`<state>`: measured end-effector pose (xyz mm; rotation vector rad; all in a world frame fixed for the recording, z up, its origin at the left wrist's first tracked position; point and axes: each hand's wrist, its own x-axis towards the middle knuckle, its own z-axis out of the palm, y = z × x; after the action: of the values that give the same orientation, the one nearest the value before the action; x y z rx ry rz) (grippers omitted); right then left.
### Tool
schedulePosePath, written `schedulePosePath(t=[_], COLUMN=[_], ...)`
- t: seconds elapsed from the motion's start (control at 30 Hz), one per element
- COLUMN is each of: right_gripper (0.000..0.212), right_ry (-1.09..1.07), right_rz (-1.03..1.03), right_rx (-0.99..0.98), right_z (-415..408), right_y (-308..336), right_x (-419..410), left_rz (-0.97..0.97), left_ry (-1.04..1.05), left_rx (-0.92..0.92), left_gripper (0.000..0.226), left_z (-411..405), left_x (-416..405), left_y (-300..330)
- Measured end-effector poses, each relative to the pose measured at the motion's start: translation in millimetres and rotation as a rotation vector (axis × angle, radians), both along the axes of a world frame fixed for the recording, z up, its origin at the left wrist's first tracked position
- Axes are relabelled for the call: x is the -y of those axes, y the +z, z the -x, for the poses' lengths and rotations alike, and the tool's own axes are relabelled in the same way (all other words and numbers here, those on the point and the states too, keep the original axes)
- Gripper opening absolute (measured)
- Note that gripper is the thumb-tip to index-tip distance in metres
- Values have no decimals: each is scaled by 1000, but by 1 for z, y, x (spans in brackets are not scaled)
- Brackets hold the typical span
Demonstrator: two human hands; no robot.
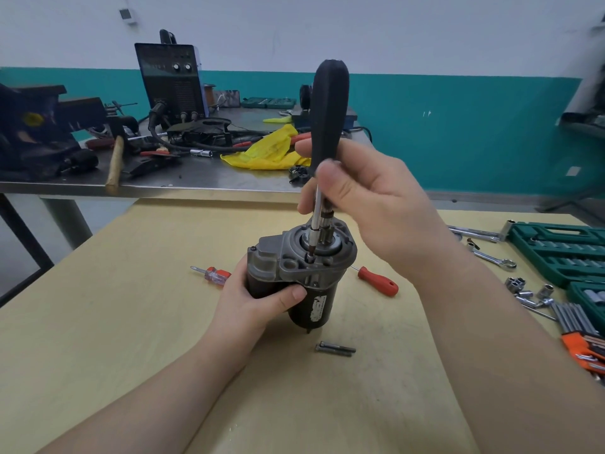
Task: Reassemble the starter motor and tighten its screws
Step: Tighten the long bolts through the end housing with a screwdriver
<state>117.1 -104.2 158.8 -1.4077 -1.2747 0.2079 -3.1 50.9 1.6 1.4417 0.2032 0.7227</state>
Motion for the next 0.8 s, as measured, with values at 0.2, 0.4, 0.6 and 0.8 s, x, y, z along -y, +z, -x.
schedulePosePath(t=[0.2, 0.4, 0.6, 0.8], right_gripper=[12, 55, 93, 56], right_ry=[-12, -23, -73, -69], right_rz=[-90, -264, -363, -442], right_rx=[-46, -121, -6, -75], right_z=[5, 9, 14, 20], right_y=[2, -2, -7, 0], right_x=[0, -10, -15, -11], left_rz=[33, 51, 48, 54], left_ry=[6, -9, 0, 11], left_rx=[-3, 1, -1, -21], left_gripper=[75, 75, 74, 80], left_z=[1, 0, 0, -1], left_x=[1, 3, 4, 0], left_y=[1, 2, 2, -2])
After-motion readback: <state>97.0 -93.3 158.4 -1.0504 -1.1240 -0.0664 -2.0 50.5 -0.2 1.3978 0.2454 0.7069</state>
